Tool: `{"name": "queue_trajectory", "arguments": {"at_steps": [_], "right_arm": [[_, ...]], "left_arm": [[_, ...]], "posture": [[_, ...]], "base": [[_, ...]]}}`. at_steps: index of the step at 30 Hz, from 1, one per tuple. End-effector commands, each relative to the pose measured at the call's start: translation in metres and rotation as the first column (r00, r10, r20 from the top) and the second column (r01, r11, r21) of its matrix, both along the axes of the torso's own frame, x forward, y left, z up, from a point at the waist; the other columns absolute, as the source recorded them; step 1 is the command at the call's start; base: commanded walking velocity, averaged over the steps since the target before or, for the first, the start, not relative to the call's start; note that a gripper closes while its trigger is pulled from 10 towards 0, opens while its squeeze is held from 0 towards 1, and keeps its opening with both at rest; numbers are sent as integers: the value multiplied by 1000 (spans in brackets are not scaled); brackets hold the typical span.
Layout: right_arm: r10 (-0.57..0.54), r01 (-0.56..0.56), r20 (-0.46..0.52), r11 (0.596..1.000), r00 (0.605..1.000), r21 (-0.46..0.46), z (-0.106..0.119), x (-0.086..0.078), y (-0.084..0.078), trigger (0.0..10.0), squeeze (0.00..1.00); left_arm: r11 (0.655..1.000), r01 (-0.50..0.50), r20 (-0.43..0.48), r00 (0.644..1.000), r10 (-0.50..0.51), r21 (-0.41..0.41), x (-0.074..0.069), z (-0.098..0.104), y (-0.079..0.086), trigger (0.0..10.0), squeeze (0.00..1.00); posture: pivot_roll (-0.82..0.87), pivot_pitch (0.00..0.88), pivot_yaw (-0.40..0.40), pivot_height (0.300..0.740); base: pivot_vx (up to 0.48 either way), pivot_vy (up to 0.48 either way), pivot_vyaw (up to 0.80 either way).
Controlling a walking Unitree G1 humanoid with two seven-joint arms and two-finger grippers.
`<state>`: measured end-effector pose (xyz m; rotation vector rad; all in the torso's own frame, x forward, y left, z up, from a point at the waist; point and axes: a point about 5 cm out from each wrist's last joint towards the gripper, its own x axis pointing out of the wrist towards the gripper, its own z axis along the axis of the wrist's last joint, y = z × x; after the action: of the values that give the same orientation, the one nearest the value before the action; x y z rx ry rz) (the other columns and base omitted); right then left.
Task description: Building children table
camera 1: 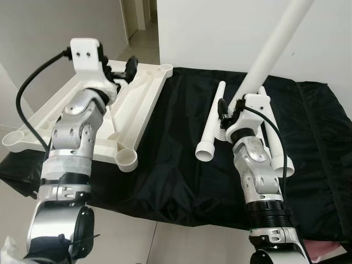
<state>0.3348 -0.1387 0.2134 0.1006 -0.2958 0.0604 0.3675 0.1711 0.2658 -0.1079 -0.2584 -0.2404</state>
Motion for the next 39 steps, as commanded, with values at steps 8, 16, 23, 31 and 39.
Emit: {"name": "queue_trajectory", "arguments": {"at_steps": [8, 16, 23, 31, 39], "right_arm": [[-1, 1, 35, 1000, 999, -12, 0, -8, -6, 10000, 0], [12, -12, 57, 1000, 998, -10, 1, -9, -6, 10000, 0], [22, -21, 71, 1000, 997, -21, 2, -10, -2, 10000, 0], [13, -12, 72, 1000, 997, -10, 1, -9, -1, 10000, 0], [13, -12, 71, 1000, 997, -11, 1, -8, 0, 10000, 0]], "left_arm": [[998, -59, -47, 997, 61, 38, -7, -21, 10, 10000, 0], [996, -73, -86, 993, 76, 45, -9, -32, 9, 10000, 0], [994, -92, -105, 990, 99, 66, -9, -37, 13, 10000, 0], [991, -110, -107, 987, 118, 77, -11, -38, 18, 10000, 0], [989, -119, -96, 987, 127, 86, -11, -35, 20, 10000, 0]], "posture": [[-24, 35, 54, 740], [-20, 22, 57, 740], [-15, 15, 73, 740], [-15, 16, 74, 740], [-9, 25, 70, 740]], "base": [[0, 0, 0], [0, 0, 0], [0, 258, 0], [0, 404, 0], [0, 428, 0]]}}
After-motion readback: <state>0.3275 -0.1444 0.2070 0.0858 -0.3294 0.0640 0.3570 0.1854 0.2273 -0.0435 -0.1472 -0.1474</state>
